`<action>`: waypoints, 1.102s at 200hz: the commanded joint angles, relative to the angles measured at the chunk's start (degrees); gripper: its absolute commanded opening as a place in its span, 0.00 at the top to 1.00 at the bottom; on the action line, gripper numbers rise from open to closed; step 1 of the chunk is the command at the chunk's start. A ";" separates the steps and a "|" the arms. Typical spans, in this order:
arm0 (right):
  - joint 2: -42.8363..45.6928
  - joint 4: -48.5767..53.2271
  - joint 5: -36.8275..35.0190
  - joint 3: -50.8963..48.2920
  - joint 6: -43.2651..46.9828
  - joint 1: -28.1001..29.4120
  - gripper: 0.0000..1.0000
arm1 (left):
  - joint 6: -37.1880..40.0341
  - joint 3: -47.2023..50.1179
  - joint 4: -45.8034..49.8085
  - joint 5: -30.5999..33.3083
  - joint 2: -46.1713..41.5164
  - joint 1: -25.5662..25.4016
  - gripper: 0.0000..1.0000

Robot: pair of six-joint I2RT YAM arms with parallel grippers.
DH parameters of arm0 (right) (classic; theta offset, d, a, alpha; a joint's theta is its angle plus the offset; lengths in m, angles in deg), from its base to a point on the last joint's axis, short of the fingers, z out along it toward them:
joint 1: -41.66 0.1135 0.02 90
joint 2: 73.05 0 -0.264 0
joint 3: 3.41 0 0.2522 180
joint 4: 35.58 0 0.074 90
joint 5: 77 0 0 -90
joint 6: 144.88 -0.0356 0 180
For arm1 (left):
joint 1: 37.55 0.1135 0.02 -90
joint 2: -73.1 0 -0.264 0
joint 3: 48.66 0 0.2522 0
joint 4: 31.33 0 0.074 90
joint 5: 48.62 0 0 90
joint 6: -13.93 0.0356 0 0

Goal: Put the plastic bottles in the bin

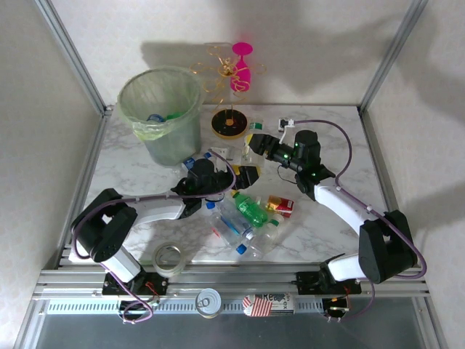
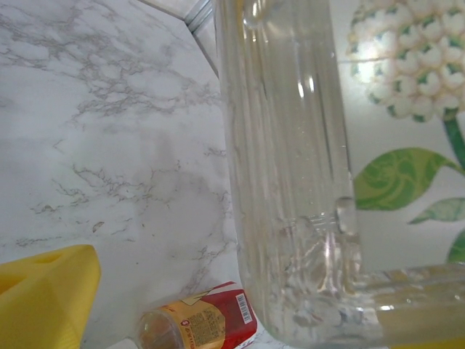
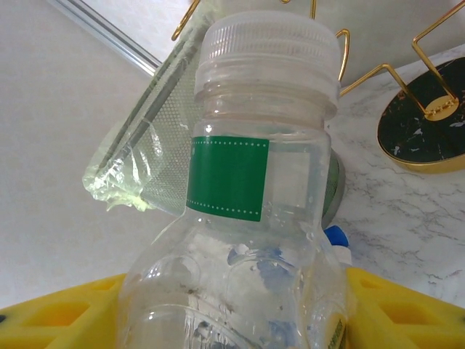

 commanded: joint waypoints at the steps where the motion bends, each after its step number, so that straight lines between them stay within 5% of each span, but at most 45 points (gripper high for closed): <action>1: 0.13 1.26 -2.68 -0.34 2.18 1.05 0.51 | -0.63 -3.32 -4.56 -3.93 0.51 -0.05 0.03; 77: -0.35 2.18 1.32 1.40 2.18 1.04 0.52 | 1.49 -4.75 -3.19 -1.57 0.99 0.72 0.06; 152: 0.23 -0.21 4.59 0.45 -0.13 1.06 0.49 | 0.35 -7.55 -4.90 -5.30 3.80 1.12 0.44; 175: 0.68 1.83 3.08 1.73 1.50 0.84 0.38 | 0.29 -6.90 -4.64 -4.23 2.84 1.35 0.51; 191: 1.34 4.27 0.84 2.84 2.56 0.09 0.18 | 0.47 -6.33 -4.04 -3.17 1.72 1.93 0.52; 220: 3.34 6.21 -3.33 3.27 4.84 -1.56 0.01 | 2.39 -6.26 -0.35 -1.49 -0.99 3.55 0.58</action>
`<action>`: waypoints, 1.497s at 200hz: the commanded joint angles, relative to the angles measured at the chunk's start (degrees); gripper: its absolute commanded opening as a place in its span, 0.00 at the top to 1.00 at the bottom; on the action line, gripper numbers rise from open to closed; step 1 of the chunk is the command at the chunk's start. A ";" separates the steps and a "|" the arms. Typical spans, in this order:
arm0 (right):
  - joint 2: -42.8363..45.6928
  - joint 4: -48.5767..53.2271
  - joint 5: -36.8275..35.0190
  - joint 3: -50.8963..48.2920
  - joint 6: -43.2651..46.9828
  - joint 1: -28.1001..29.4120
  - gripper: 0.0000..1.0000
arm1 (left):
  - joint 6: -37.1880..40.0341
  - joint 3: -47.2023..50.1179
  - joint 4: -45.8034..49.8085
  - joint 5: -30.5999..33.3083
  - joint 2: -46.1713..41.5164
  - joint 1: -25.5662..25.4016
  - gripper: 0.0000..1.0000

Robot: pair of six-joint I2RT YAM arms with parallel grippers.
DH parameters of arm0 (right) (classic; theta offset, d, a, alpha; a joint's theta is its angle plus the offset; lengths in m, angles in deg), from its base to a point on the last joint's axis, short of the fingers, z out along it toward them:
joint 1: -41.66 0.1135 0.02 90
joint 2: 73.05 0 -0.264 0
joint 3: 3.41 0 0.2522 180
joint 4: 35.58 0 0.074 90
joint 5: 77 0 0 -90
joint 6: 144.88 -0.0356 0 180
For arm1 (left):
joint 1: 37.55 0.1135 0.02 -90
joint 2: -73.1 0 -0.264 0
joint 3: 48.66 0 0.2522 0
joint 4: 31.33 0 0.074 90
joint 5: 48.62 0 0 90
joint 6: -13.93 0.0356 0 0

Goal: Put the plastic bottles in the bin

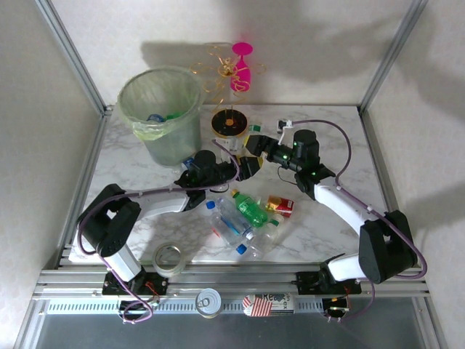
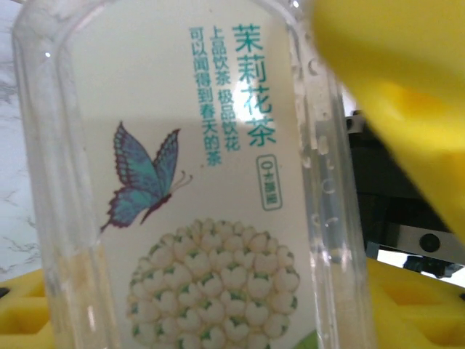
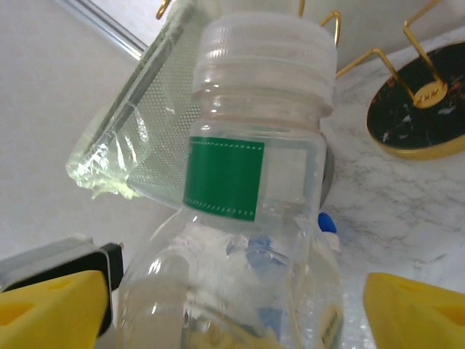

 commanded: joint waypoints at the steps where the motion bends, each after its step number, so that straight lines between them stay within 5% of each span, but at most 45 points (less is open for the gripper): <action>1: 3.04 2.04 -3.61 2.33 2.35 -1.38 0.01 | 2.22 -0.50 1.41 1.71 -3.65 1.89 0.59; 67: 8.66 4.62 -13.48 -0.91 6.23 -2.54 0.01 | 12.56 -9.42 17.95 7.37 -11.73 10.70 0.76; 106: 6.27 9.08 -15.25 -0.61 8.14 -2.76 0.01 | 23.34 -21.70 34.80 22.56 -13.48 15.23 0.78; 171: 4.92 14.73 -22.33 -0.20 10.07 -2.84 0.01 | 23.61 -31.55 48.29 29.63 -11.17 27.67 0.77; 228: 4.91 15.77 -22.15 0.63 10.30 -3.11 0.01 | 23.52 -34.08 55.63 29.95 -7.12 31.38 0.72; 268: 6.63 14.74 -22.26 -0.58 9.85 -3.07 0.01 | 23.47 -35.32 57.80 31.16 -5.36 31.33 0.57; 299: 7.78 14.45 -22.25 -1.80 9.52 -3.10 0.01 | 22.10 -36.31 58.67 30.73 -5.42 31.27 0.19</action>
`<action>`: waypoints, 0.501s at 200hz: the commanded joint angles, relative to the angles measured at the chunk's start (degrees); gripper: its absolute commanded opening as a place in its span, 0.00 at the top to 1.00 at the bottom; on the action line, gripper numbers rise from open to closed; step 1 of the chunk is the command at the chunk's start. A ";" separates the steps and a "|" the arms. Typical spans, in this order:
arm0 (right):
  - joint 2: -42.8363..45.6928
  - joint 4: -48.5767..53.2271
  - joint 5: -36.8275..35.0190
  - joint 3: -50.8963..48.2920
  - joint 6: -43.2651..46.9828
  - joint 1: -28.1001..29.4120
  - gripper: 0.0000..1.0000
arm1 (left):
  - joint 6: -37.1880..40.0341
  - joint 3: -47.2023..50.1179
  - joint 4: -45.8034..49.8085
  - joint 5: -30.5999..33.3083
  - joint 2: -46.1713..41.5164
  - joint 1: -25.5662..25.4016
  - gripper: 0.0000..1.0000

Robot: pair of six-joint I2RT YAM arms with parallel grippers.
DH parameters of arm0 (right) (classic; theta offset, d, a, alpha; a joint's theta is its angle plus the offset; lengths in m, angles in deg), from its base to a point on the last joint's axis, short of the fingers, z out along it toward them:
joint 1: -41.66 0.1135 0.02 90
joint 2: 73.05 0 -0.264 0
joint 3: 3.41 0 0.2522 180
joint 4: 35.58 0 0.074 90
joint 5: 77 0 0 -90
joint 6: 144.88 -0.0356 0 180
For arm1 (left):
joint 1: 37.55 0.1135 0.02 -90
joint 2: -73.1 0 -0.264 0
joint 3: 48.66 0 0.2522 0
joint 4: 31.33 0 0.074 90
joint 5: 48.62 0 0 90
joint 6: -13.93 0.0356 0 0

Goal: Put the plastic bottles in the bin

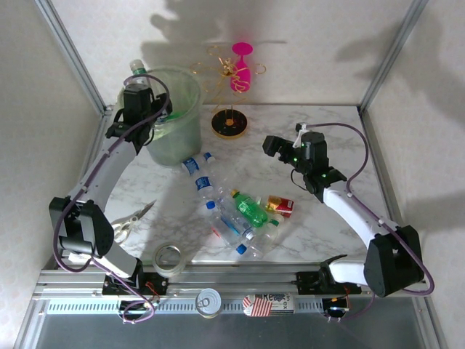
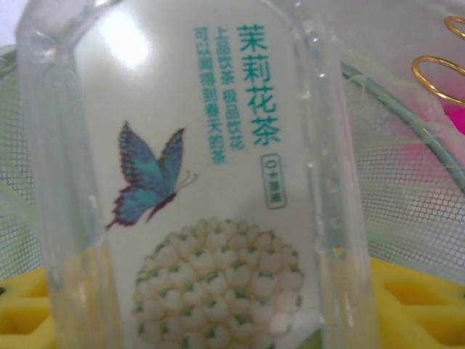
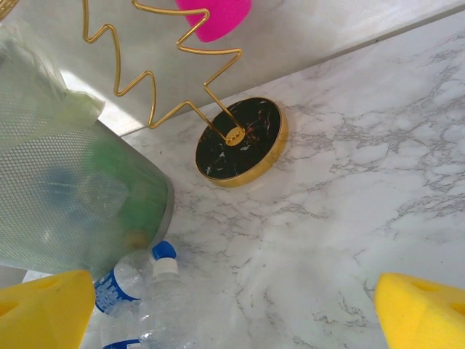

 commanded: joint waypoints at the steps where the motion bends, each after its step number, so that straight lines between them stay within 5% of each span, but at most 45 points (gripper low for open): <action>1: 1.91 -0.87 -1.15 -1.05 0.23 -0.26 0.01 | -0.73 -3.30 1.48 0.99 -0.51 0.13 0.18; 33: 2.45 -1.29 -1.24 -2.19 -0.14 -0.26 0.01 | -1.56 -3.29 0.82 0.78 -2.60 -0.89 0.01; 100: 1.24 5.92 -3.19 -1.24 2.82 0.58 0.01 | -2.97 1.53 -4.95 -1.02 -9.63 -8.20 0.01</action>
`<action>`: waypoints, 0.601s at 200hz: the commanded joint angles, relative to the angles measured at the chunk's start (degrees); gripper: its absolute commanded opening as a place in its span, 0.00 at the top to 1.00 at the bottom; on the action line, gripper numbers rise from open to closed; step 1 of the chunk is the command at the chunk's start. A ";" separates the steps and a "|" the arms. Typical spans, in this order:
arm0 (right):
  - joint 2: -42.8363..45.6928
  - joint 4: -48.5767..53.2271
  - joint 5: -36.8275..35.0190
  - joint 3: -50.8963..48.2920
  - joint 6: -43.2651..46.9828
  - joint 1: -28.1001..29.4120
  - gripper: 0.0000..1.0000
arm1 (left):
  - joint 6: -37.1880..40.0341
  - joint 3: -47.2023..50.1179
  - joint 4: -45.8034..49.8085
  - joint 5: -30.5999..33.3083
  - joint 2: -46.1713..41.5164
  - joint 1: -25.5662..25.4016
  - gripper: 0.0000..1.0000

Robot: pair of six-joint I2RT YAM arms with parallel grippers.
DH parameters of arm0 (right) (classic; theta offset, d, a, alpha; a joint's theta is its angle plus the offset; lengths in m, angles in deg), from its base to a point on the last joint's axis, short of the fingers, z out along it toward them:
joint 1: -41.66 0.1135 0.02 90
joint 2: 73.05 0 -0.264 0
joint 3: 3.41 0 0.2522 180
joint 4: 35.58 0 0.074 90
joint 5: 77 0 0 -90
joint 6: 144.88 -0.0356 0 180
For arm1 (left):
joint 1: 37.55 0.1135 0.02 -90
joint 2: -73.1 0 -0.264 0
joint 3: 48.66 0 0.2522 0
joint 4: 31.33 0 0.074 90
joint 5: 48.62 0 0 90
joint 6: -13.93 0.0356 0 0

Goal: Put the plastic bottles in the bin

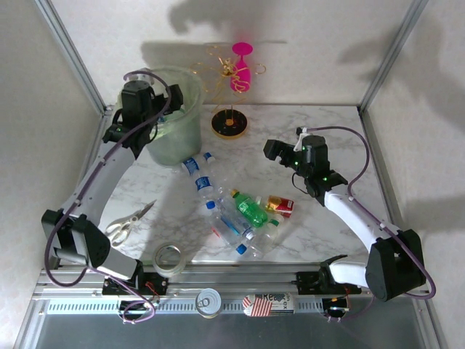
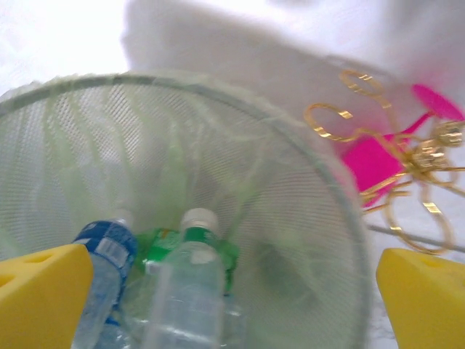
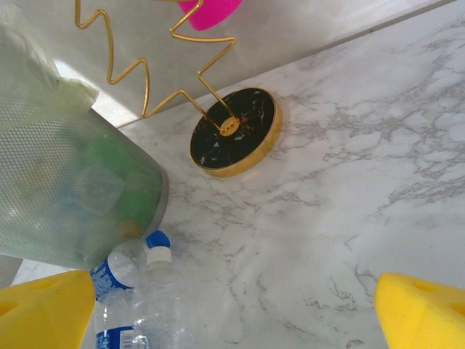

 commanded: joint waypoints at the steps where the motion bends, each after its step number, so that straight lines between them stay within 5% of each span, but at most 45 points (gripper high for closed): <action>1: -0.12 5.43 -3.36 0.82 2.16 0.60 0.01 | -1.66 2.48 -3.87 -1.02 -4.16 -3.60 0.01; 120: -4.82 32.70 -9.72 1.15 7.95 9.26 0.01 | -19.40 33.44 -38.73 -6.81 -4.00 -26.16 0.00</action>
